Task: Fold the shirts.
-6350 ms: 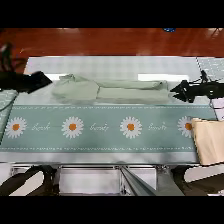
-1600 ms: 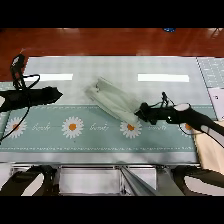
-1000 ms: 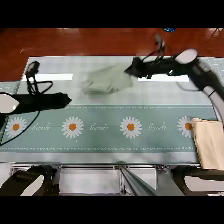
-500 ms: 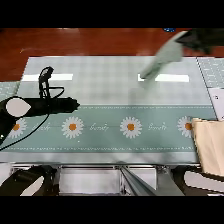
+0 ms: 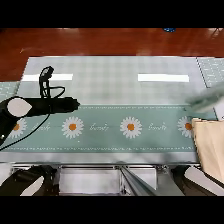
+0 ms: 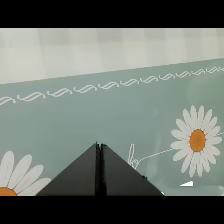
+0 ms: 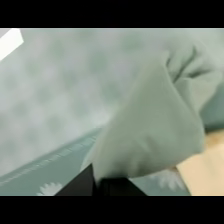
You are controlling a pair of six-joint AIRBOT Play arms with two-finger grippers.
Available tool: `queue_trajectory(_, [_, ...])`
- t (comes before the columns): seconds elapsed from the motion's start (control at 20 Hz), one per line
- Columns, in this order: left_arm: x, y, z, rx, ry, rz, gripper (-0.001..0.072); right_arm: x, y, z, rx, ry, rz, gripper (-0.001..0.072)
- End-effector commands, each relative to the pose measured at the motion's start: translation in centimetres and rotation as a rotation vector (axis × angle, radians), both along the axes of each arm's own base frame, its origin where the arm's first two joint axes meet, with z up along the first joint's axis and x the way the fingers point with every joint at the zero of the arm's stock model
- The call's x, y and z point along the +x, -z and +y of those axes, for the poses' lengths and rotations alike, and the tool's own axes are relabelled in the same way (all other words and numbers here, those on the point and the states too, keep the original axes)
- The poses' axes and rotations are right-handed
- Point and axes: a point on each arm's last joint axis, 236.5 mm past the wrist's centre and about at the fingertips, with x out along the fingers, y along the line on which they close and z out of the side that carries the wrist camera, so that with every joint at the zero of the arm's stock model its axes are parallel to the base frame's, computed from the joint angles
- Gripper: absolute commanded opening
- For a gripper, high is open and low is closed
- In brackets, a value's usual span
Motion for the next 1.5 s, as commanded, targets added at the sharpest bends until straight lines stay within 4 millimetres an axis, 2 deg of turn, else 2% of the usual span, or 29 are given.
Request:
queue_trajectory(0.0, [0.5, 0.1, 0.1, 0.000, -0.011, -0.011, 0.0021, -8.8, 2.5, -2.8, -0.044, 0.188, 0.206, 0.0020])
queue_trajectory(0.05, [0.6, 0.1, 0.1, -0.001, -0.013, -0.011, 0.0021, -10.7, 3.0, -3.5, -0.055, 0.244, 0.238, 0.0020])
queue_trajectory(0.2, [0.6, 0.2, 0.0, -0.003, -0.014, -0.008, 0.0021, -18.6, 4.8, -5.8, -0.124, 0.476, 0.401, 0.0021])
queue_trajectory(0.3, [0.6, 0.2, 0.0, -0.002, -0.014, -0.007, 0.0021, -22.7, 6.4, -5.5, -0.134, 0.577, 0.501, 0.0022])
queue_trajectory(0.35, [0.6, 0.2, 0.0, -0.002, -0.014, -0.007, 0.0021, -24.0, 7.3, -5.0, -0.128, 0.594, 0.542, 0.0022])
queue_trajectory(0.45, [0.6, 0.2, 0.0, -0.002, -0.014, -0.008, 0.0021, -25.1, 8.5, -4.5, -0.119, 0.590, 0.598, 0.0022])
queue_trajectory(0.6, [1.1, 0.0, 0.1, -0.004, -0.025, -0.026, 0.0021, -26.9, 9.1, -4.7, -0.136, 0.611, 0.678, 0.0023])
queue_trajectory(0.65, [1.4, -0.1, 0.2, -0.006, -0.033, -0.039, 0.0021, -27.5, 9.3, -4.8, -0.141, 0.621, 0.702, 0.0087])
queue_trajectory(0.7, [1.5, -0.2, 0.2, -0.007, -0.037, -0.045, 0.0021, -27.7, 9.6, -4.7, -0.135, 0.636, 0.713, 0.0299])
queue_trajectory(0.75, [1.6, -0.2, 0.2, -0.006, -0.037, -0.045, 0.0021, -27.4, 10.1, -4.6, -0.119, 0.618, 0.715, 0.0412])
queue_trajectory(0.9, [2.6, -0.3, 0.9, 0.016, -0.042, -0.086, 0.0021, -26.5, 10.6, -5.5, -0.119, 0.607, 0.689, 0.0409])
queue_trajectory(0.95, [3.6, -1.0, 2.2, 0.037, -0.059, -0.115, 0.0021, -24.9, 10.5, -6.2, -0.128, 0.589, 0.626, 0.0407])
queue_trajectory(1.0, [5.0, -2.5, 4.1, 0.028, -0.122, -0.136, 0.0021, -23.1, 9.8, -7.2, -0.152, 0.559, 0.561, 0.0401])
queue_trajectory(1.05, [6.4, -4.7, 6.2, 0.023, -0.176, -0.172, 0.0021, -20.6, 8.4, -8.5, -0.194, 0.525, 0.485, 0.0354])
queue_trajectory(1.1, [7.8, -7.4, 8.4, 0.020, -0.230, -0.219, 0.0021, -17.6, 6.6, -9.6, -0.243, 0.482, 0.399, 0.0260])
queue_trajectory(1.15, [9.1, -10.8, 10.6, 0.018, -0.283, -0.288, 0.0021, -13.7, 4.5, -10.3, -0.283, 0.419, 0.287, 0.0125])
queue_trajectory(1.2, [10.3, -14.6, 12.1, 0.011, -0.322, -0.367, 0.0021, -9.2, 2.6, -9.8, -0.300, 0.327, 0.165, 0.0023])
queue_trajectory(1.25, [11.1, -17.9, 12.5, 0.009, -0.330, -0.436, 0.0020, -3.8, 0.6, -8.1, -0.296, 0.216, 0.018, 0.0022])
queue_trajectory(1.3, [11.8, -21.1, 12.1, 0.002, -0.318, -0.498, 0.0020, 1.0, -1.1, -5.4, -0.272, 0.111, -0.111, 0.0022])
queue_trajectory(1.35, [12.2, -23.4, 10.8, -0.008, -0.282, -0.534, 0.0020, 5.6, -2.4, -1.6, -0.235, -0.002, -0.230, 0.0022])
queue_trajectory(1.4, [12.4, -24.7, 9.0, -0.017, -0.230, -0.544, 0.0020, 9.3, -3.0, 2.5, -0.204, -0.106, -0.312, 0.0022])
queue_trajectory(1.45, [12.5, -25.1, 6.7, -0.022, -0.165, -0.534, 0.0020, 11.7, -2.7, 6.3, -0.191, -0.201, -0.346, 0.0023])
